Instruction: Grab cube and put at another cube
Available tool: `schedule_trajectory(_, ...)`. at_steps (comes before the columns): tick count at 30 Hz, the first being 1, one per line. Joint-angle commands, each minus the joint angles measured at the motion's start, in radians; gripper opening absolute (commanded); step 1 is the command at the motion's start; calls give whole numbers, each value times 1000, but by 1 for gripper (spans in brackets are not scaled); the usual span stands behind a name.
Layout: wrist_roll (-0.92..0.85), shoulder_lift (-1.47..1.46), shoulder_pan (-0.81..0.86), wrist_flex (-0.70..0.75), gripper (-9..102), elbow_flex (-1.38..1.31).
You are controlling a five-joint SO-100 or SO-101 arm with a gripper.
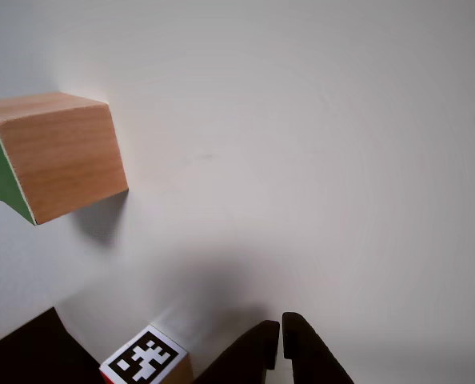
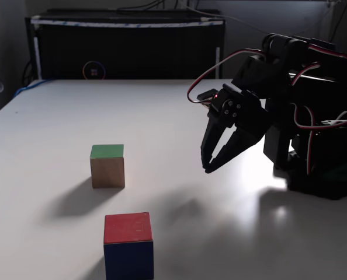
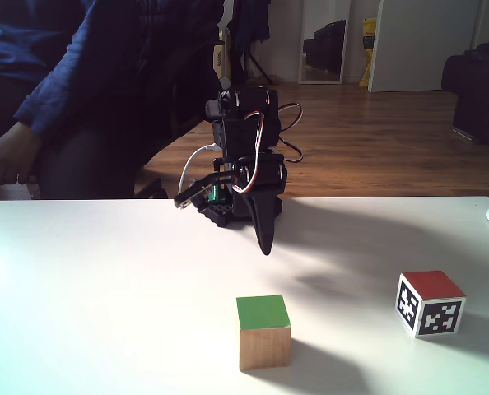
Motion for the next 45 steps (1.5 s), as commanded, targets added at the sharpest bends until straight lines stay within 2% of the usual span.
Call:
schedule_trajectory(1, 6, 5, -2, -9, 0, -34)
schedule_trajectory(10, -15, 5, 3, -23, 0, -38)
schedule_trajectory(15, -66, -20, 20, -5, 0, -170)
schedule_trajectory(22, -72, -453, 71, -44, 13, -503)
schedule_trajectory(28, -83, -660, 87, -37, 32, -681)
schedule_trajectory(38, -43, -1158, 107, -15, 39, -1054)
schedule_trajectory(45, -25, -1526, 118, 80, 42, -1356)
